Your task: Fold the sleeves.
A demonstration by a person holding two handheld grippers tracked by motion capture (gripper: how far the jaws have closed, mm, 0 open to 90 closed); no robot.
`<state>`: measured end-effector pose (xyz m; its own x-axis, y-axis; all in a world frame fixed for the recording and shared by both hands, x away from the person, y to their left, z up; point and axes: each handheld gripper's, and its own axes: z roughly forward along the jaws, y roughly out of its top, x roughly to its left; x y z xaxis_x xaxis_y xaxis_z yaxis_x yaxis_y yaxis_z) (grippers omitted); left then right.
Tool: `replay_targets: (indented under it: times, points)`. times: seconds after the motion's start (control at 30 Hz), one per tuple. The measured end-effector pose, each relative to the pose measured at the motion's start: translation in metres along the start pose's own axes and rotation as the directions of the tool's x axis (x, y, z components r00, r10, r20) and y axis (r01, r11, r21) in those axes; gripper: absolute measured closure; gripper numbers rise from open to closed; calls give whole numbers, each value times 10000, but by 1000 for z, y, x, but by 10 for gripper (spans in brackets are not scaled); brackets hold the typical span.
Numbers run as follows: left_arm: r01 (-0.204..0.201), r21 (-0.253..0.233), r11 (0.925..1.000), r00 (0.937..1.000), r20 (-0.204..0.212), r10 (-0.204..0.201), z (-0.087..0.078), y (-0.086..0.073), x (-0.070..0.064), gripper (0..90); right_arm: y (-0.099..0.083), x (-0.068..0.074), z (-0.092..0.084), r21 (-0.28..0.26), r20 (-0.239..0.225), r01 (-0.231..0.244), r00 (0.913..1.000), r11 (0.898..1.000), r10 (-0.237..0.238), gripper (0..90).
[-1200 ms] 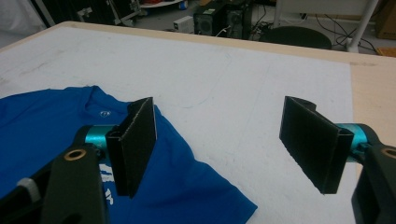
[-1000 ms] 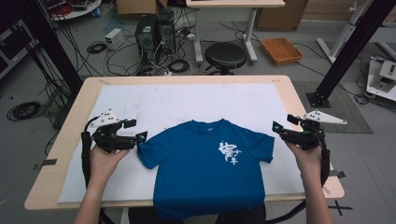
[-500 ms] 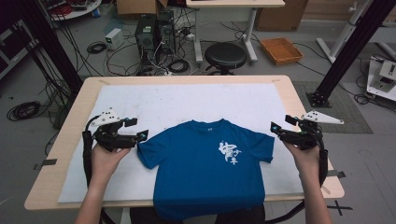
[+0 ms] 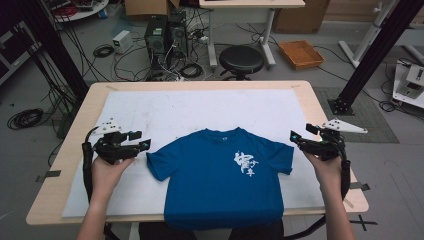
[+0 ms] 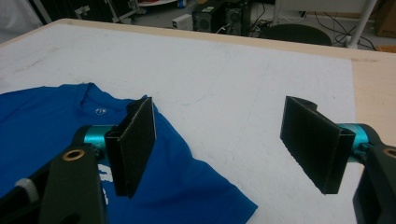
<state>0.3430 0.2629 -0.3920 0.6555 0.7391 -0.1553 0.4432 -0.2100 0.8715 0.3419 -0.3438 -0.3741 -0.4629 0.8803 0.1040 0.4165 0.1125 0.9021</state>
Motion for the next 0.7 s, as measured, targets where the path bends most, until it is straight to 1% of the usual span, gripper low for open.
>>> replay_targets:
  times: [0.03, 0.1, 0.13, 0.2, 0.27, 0.33, 0.37, 0.4, 0.43, 0.5, 0.53, 0.57, 0.6, 0.67, 0.7]
  points:
    - [29, 92, 10000, 10000, -86, -28, 1, -2, 1, 468, 0, 0, 0, -14, 7, -29, 10000, 10000, 29, 264]
    - [163, 284, 9995, 9999, -59, -162, 1, -6, 2, 493, 0, 0, -1, -83, 24, -39, 10000, 10000, 40, 264]
    - [225, 396, 9990, 9996, -170, -218, 1, -8, 4, 502, 1, -1, -1, -111, 26, -2, 10000, 9999, 2, 264]
    - [523, 450, 9976, 9984, -244, -513, 1, -13, 7, 514, 2, -1, -1, -123, 40, -46, 10000, 9999, 47, 264]
    - [877, 611, 9943, 9958, -303, -859, 2, -18, 10, 531, 2, -1, 0, -158, 29, -33, 10000, 9999, 33, 264]
    - [1174, 815, 9897, 9929, -278, -1155, 5, -23, 13, 531, 3, 0, 1, -136, 7, -38, 10000, 9999, 38, 264]
    - [1548, 1035, 9825, 9879, -223, -1534, 9, -27, 15, 535, 3, 1, 1, -138, 12, -9, 10000, 9999, 9, 264]
    - [1548, 1035, 9825, 9879, -223, -1534, 9, -27, 15, 535, 3, 1, 1, -138, 12, -9, 10000, 9999, 9, 264]
    - [1665, 1138, 9794, 9860, -228, -1650, 11, -28, 16, 535, 3, 1, 2, -158, -18, 24, 10000, 9999, -24, 264]
    - [2014, 1230, 9718, 9795, -203, -2004, 14, -30, 17, 550, 4, 2, 1, -162, 1, 10, 10000, 9999, -10, 264]
    - [2063, 1276, 9701, 9785, -215, -2053, 15, -31, 16, 585, 4, 2, 1, -167, 11, 19, 10000, 9999, -19, 264]
    - [2128, 1337, 9679, 9771, -255, -2113, 17, -31, 16, 595, 4, 1, 1, -181, 14, 4, 10000, 9998, -4, 264]
    - [2215, 1378, 9654, 9752, -286, -2197, 19, -31, 15, 595, 4, 1, 1, -181, 14, 4, 10000, 9998, -4, 264]
    - [2495, 1502, 9566, 9683, -292, -2480, 22, -32, 15, 596, 3, 1, 0, -217, 9, -32, 10000, 9998, 33, 264]
    - [2569, 1510, 9546, 9663, -233, -2564, 23, -33, 16, 596, 3, 1, -1, -242, 46, -36, 10000, 9997, 37, 265]
